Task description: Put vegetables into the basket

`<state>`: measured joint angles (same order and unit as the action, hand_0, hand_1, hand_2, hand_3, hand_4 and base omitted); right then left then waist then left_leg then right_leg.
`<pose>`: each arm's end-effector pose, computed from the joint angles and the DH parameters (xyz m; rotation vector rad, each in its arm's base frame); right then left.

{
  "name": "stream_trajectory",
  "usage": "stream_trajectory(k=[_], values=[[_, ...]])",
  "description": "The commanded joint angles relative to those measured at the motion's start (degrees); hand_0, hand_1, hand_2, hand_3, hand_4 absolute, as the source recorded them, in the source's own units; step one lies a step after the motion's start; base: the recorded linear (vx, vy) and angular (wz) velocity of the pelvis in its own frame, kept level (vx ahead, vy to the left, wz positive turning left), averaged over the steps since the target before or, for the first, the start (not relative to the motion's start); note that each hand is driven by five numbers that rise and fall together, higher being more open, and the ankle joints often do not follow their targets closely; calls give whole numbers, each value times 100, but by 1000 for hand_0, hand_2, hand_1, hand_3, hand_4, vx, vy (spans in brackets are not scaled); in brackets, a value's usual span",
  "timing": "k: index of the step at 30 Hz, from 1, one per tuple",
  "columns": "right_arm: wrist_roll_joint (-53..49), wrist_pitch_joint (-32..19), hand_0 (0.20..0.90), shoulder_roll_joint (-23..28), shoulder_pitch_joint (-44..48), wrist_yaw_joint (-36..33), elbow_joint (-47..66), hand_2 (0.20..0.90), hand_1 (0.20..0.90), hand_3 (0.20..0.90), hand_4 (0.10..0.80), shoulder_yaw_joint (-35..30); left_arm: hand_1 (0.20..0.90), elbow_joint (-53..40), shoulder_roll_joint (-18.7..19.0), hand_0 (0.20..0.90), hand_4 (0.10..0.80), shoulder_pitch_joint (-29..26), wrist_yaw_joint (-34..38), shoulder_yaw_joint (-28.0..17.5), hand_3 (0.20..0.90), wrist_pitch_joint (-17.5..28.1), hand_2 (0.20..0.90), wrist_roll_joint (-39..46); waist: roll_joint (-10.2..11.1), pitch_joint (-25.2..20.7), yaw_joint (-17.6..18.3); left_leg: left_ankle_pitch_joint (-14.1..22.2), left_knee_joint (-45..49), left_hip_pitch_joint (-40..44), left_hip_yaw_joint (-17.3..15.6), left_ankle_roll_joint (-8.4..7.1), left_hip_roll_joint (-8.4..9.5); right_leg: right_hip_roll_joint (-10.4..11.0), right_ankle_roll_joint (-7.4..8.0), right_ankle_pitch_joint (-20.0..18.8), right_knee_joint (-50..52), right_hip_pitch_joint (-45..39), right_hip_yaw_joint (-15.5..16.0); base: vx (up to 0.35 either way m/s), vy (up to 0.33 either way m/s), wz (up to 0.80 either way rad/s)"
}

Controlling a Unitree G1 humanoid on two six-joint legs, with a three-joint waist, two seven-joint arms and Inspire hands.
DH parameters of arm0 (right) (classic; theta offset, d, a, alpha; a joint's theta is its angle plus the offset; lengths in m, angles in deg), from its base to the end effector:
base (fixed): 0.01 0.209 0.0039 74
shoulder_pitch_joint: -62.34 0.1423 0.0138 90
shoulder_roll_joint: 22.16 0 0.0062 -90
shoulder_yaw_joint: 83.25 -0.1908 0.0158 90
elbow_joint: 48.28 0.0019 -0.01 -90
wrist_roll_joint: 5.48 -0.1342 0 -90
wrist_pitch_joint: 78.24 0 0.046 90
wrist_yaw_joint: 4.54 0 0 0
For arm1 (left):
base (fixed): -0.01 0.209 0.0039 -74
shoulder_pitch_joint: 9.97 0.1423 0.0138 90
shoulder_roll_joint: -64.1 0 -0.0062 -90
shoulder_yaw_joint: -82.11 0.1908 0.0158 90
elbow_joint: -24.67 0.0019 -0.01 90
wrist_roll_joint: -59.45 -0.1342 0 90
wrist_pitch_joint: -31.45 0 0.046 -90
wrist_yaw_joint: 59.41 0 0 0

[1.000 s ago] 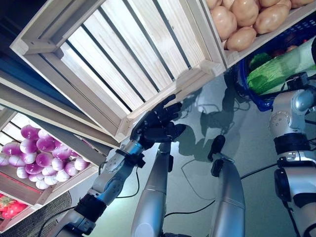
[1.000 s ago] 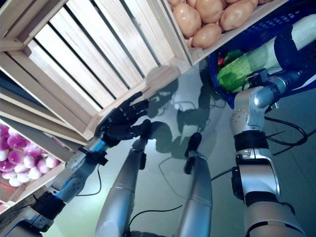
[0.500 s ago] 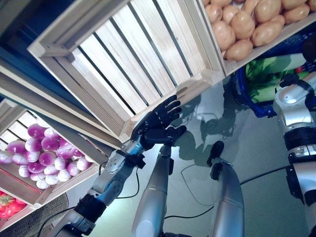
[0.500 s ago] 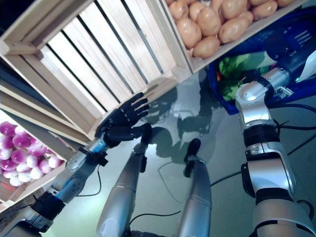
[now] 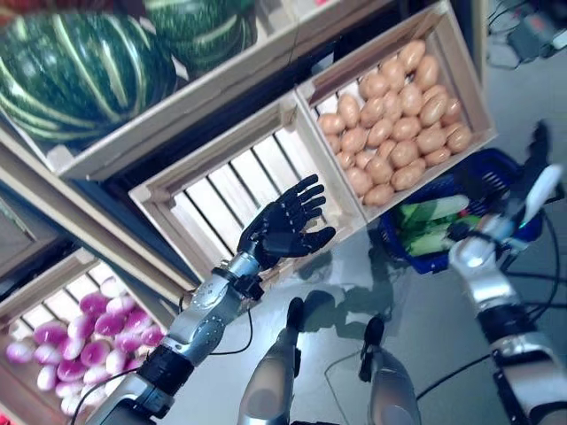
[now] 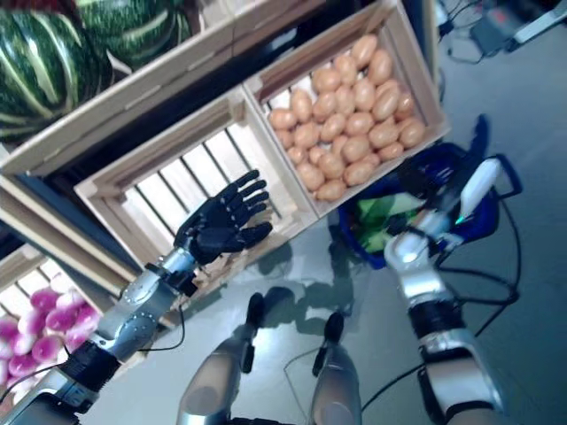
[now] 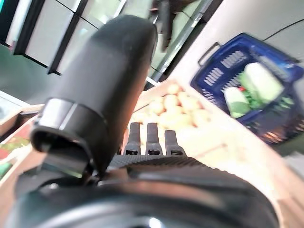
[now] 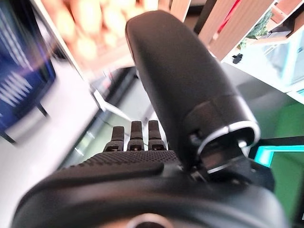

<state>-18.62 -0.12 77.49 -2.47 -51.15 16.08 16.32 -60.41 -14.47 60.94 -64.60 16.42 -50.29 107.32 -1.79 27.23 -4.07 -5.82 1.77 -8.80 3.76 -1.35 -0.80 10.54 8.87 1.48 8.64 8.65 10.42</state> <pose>0.2827 -0.2117 0.0816 -0.1815 -0.2617 -0.7082 0.2508 0.1583 0.0848 -0.2928 -0.1276 -0.4926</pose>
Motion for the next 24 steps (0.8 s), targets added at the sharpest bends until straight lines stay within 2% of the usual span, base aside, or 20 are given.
stream_trajectory(k=[1,2,4,6,8,13,17,18,24], values=[[-134,-1014,900,-177,-651,678,365,900,900,900,800,-171,900,-54,-526,900,800,-14,250,-394,900,553,900,-457,222,-1199,54,251,-299,377,-94,-26,43,-178,-289,-461,-572,-538,60,174,83,-6],[-172,-1005,900,-332,-970,811,474,900,900,900,800,-136,900,-57,-588,900,800,101,197,-436,900,432,900,-589,242,-1355,69,252,-371,475,-86,-24,36,-170,-261,-506,-660,-617,51,175,101,-7],[-110,-899,900,-511,-1338,1027,551,900,900,900,800,-34,900,-123,-656,900,800,313,35,-454,900,524,900,-684,266,-1566,92,266,-467,625,-130,-28,15,-177,-234,-542,-782,-731,0,128,88,-7],[-74,-693,900,-703,-1706,1341,553,900,900,900,800,114,900,-183,-702,900,800,571,-280,-452,900,286,900,-487,277,-1797,139,302,-579,779,-215,-26,-38,-174,-210,-558,-885,-822,-28,112,98,-16],[-177,-456,900,-745,-1848,1590,353,900,900,900,800,258,900,-63,-779,900,800,705,-195,-499,900,162,900,-339,273,-1974,184,339,-660,887,-295,-25,-56,-179,-188,-584,-1006,-893,-64,95,105,-7],[-327,64,900,-884,-2201,2397,-617,900,900,900,800,359,900,822,-836,900,800,1044,-88,-673,900,57,900,-703,274,-2215,268,440,-677,1005,-480,-59,-128,-154,-156,-544,-1102,-1003,-84,48,53,-16],[-164,396,900,-965,-2400,2789,-1492,900,900,900,800,533,900,1796,-820,900,800,1281,55,-731,900,176,900,-1557,245,-2277,301,488,-677,1054,-574,-59,-154,-132,-130,-508,-1131,-1040,-97,19,34,-15],[-215,422,900,-1011,-2407,3030,-2091,900,900,900,800,565,900,2533,-846,900,800,1308,131,-736,900,214,900,-1875,227,-2284,305,505,-677,1079,-616,-61,-156,-130,-122,-476,-1117,-1053,-132,25,30,-13],[-96,884,900,-1178,-2439,3590,-3434,900,900,900,800,583,900,4763,-1073,900,800,1211,332,-954,900,-183,900,-2882,196,-2256,388,538,-676,1182,-706,-54,-172,-104,-97,-437,-1133,-1128,-207,42,20,-6]])
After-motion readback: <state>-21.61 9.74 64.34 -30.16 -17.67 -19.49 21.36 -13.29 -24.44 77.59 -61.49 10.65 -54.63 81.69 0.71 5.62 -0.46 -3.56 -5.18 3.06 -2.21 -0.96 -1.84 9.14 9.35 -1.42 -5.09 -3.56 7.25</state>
